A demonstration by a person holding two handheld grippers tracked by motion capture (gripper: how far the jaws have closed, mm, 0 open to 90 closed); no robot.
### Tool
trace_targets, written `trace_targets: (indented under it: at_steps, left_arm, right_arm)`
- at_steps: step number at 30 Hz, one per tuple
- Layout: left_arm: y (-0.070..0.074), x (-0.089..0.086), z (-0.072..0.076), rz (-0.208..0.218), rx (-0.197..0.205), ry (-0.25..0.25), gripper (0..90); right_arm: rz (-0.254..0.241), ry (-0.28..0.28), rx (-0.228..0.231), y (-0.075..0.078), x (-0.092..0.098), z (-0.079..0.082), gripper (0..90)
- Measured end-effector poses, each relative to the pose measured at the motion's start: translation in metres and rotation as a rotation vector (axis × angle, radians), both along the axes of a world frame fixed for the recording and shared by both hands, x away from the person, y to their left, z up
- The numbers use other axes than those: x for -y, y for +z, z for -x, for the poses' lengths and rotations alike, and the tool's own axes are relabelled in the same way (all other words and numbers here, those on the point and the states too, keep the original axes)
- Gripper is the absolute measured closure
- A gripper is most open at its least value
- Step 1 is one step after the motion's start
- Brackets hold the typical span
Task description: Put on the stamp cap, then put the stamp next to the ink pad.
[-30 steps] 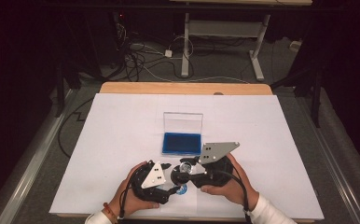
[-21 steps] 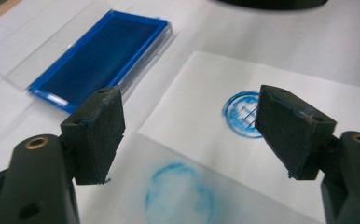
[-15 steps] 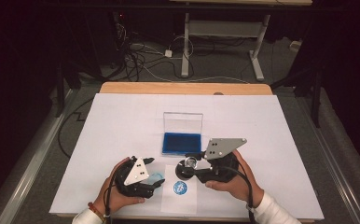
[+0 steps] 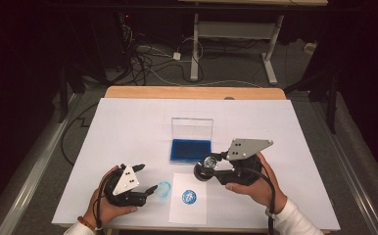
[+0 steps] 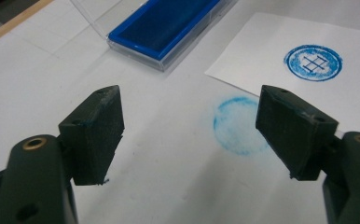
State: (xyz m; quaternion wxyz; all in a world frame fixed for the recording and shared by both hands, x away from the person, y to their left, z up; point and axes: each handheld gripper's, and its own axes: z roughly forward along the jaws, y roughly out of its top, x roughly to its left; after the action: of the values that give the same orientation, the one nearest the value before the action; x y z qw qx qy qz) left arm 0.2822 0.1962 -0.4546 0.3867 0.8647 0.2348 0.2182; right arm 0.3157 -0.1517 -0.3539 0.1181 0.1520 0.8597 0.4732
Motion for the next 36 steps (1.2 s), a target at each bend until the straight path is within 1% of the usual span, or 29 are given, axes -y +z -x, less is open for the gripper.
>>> trace_targets:
  at_steps: [5, 9, 11, 14, 17, 23, 28, 30, 34, 36]
  left_arm:
    - [-0.004, -0.013, 0.005, -0.005, -0.009, 0.020, 21.8]
    - [-0.009, -0.024, 0.009, -0.011, -0.030, 0.039, 21.6]
    - [-0.011, -0.028, 0.010, -0.011, -0.039, 0.045, 21.5]
    - [-0.014, -0.031, 0.011, -0.010, -0.050, 0.050, 21.5]
    - [-0.015, -0.032, 0.014, -0.017, -0.050, 0.049, 21.5]
    - [-0.017, -0.035, 0.013, -0.026, -0.068, 0.051, 21.5]
    - [-0.018, -0.033, 0.014, -0.025, -0.071, 0.053, 20.8]
    - [-0.018, -0.032, 0.014, -0.033, -0.068, 0.052, 20.8]
    - [-0.017, -0.033, 0.015, -0.024, -0.068, 0.054, 20.8]
    - [-0.017, -0.033, 0.015, -0.023, -0.069, 0.054, 20.8]
  right_arm:
    - [-0.005, -0.032, 0.009, 0.004, 0.009, -0.005, 57.0]
    - [-0.014, -0.052, 0.014, 0.007, 0.015, -0.006, 57.0]
    - [-0.006, -0.060, 0.016, 0.007, 0.018, -0.008, 57.0]
    - [0.005, -0.084, 0.022, 0.007, 0.021, -0.011, 57.0]
    - [0.005, -0.097, 0.026, 0.008, 0.024, -0.013, 57.0]
    - [-0.001, -0.129, 0.027, 0.011, 0.031, -0.021, 57.0]
    - [0.022, -0.175, 0.023, 0.011, 0.037, -0.031, 57.0]
    - [0.044, -0.186, 0.022, 0.011, 0.037, -0.036, 57.0]
    - [0.070, -0.204, 0.022, 0.011, 0.037, -0.044, 57.0]
    - [0.088, -0.214, 0.012, 0.009, 0.036, -0.049, 57.0]
